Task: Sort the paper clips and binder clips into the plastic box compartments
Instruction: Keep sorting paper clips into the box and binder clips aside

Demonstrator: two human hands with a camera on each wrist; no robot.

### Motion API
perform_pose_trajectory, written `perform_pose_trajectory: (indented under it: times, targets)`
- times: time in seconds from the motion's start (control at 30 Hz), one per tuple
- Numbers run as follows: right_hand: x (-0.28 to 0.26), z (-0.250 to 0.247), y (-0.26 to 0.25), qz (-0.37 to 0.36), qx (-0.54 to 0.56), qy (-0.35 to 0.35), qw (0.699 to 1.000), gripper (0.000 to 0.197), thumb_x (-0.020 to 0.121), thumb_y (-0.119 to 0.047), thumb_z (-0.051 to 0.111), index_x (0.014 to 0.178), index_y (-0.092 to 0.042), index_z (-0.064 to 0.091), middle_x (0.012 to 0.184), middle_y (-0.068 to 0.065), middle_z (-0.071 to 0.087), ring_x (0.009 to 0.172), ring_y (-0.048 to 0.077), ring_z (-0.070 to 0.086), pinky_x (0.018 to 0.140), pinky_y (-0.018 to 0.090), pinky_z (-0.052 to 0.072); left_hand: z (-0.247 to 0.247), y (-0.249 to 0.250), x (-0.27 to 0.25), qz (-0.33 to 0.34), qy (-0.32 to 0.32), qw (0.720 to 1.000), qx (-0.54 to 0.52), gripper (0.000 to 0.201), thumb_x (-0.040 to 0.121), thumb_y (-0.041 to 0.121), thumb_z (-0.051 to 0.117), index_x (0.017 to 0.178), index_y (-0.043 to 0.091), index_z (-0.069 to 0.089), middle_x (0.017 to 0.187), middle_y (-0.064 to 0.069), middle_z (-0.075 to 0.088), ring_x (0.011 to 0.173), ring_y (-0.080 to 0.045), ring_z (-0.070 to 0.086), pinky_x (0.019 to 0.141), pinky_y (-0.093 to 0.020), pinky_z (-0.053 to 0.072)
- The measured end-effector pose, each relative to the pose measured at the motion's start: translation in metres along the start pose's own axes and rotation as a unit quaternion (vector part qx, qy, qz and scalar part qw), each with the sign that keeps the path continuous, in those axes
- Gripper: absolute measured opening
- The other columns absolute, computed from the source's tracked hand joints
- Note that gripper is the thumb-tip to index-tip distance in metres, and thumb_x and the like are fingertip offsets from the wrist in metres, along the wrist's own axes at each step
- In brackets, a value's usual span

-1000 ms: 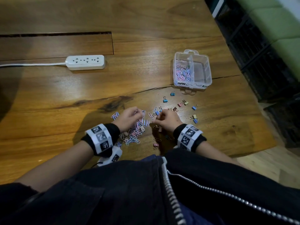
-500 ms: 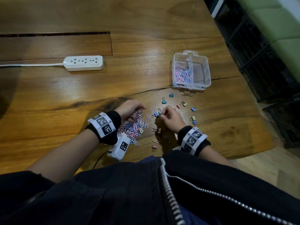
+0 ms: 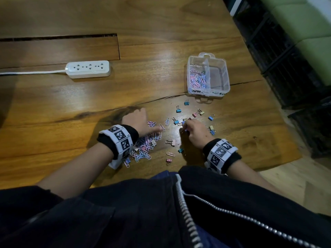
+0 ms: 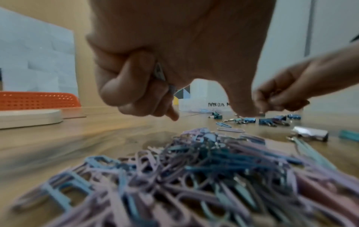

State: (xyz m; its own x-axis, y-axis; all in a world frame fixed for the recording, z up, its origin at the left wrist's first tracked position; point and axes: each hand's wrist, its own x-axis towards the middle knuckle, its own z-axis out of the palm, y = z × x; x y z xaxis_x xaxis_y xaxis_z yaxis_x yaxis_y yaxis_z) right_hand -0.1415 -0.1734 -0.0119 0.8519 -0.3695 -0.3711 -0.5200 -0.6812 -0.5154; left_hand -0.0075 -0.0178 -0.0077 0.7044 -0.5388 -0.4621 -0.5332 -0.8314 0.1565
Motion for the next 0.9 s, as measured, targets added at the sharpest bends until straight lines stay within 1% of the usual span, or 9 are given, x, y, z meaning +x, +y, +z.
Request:
perform_pose_trajectory:
  times: [0.1,0.23,0.3,0.37,0.47,0.57,0.63,0.77,0.9]
  targets:
    - [0.009,-0.004,-0.001,0.024,0.157,0.027,0.987,0.028,0.085,0.009,0.035,0.076,-0.013,0.048,0.084,0.001,0.051,0.082,0.018,0.049,0.068,0.022,0.039,0.006,0.004,-0.001,-0.001,-0.016,0.999,0.043,0.098,0.058,0.077,0.058,0.123,0.007,0.038,0.113,-0.010,0.055,0.097,-0.023,0.059,0.074,-0.032,0.051]
    - [0.020,-0.007,-0.020,0.057,0.351,-0.086,0.931,0.032,0.088,0.009,0.036,0.075,-0.018,0.045,0.076,-0.002,0.045,0.062,0.011,0.046,0.052,0.017,0.038,0.014,0.011,-0.002,0.027,-0.026,0.998,0.052,0.071,0.080,0.061,0.051,0.123,0.005,0.040,0.119,-0.011,0.055,0.104,-0.025,0.057,0.080,-0.035,0.048]
    - [0.026,-0.006,-0.030,0.058,0.309,-0.100,0.944,0.030,0.087,0.009,0.036,0.078,-0.017,0.046,0.080,0.000,0.048,0.064,0.013,0.049,0.054,0.020,0.039,0.017,0.015,-0.004,0.047,-0.029,0.997,0.056,0.055,0.089,0.052,0.044,0.120,0.006,0.043,0.120,-0.011,0.055,0.106,-0.026,0.056,0.082,-0.035,0.046]
    - [0.033,-0.002,-0.040,0.033,0.159,-0.066,0.985,0.020,0.088,0.004,0.039,0.089,-0.011,0.052,0.094,0.007,0.054,0.082,0.020,0.054,0.070,0.026,0.043,0.018,0.017,-0.007,0.067,-0.031,0.995,0.064,0.046,0.094,0.045,0.039,0.119,0.008,0.045,0.120,-0.010,0.055,0.107,-0.026,0.056,0.084,-0.036,0.045]
    - [0.039,0.008,-0.049,0.004,0.010,-0.039,0.999,0.021,0.091,-0.008,0.043,0.110,-0.002,0.050,0.119,0.014,0.048,0.107,0.025,0.049,0.087,0.028,0.038,0.018,0.017,-0.009,0.080,-0.036,0.994,0.069,0.041,0.096,0.041,0.033,0.116,0.008,0.046,0.118,-0.011,0.055,0.106,-0.028,0.056,0.086,-0.038,0.046]
    - [0.041,0.018,-0.053,-0.019,-0.021,-0.034,0.999,0.025,0.091,-0.016,0.047,0.111,-0.002,0.048,0.123,0.013,0.044,0.105,0.024,0.050,0.086,0.028,0.037,0.016,0.010,-0.007,0.080,-0.050,0.996,0.008,0.039,0.097,0.040,0.031,0.112,0.008,0.048,0.113,-0.013,0.057,0.100,-0.028,0.056,0.086,-0.037,0.047]
    - [0.041,0.022,-0.054,-0.032,-0.024,-0.043,0.998,0.031,0.089,-0.023,0.052,0.112,-0.002,0.048,0.122,0.012,0.044,0.103,0.023,0.051,0.090,0.032,0.041,0.009,0.005,-0.007,0.076,-0.070,0.989,-0.107,0.032,0.098,0.036,0.032,0.102,0.009,0.049,0.099,-0.013,0.057,0.081,-0.023,0.052,0.076,-0.033,0.045]
    - [0.035,0.025,-0.053,-0.046,-0.055,-0.069,0.995,0.043,0.081,-0.027,0.062,0.114,-0.004,0.046,0.118,0.010,0.046,0.104,0.024,0.050,0.093,0.036,0.044,-0.006,-0.006,-0.008,0.021,-0.130,0.911,-0.390,0.020,0.098,0.028,0.036,0.085,0.015,0.044,0.068,0.002,0.042,0.053,-0.009,0.037,0.046,-0.020,0.032]
    - [0.032,0.026,-0.053,-0.072,-0.105,-0.081,0.989,0.030,0.084,-0.006,0.057,0.112,-0.003,0.048,0.117,0.013,0.049,0.106,0.027,0.052,0.092,0.034,0.044,-0.014,-0.013,-0.005,-0.021,-0.198,0.735,-0.649,0.025,0.093,0.013,0.033,0.068,0.013,0.036,0.048,0.005,0.040,0.031,-0.003,0.030,0.027,-0.013,0.021]
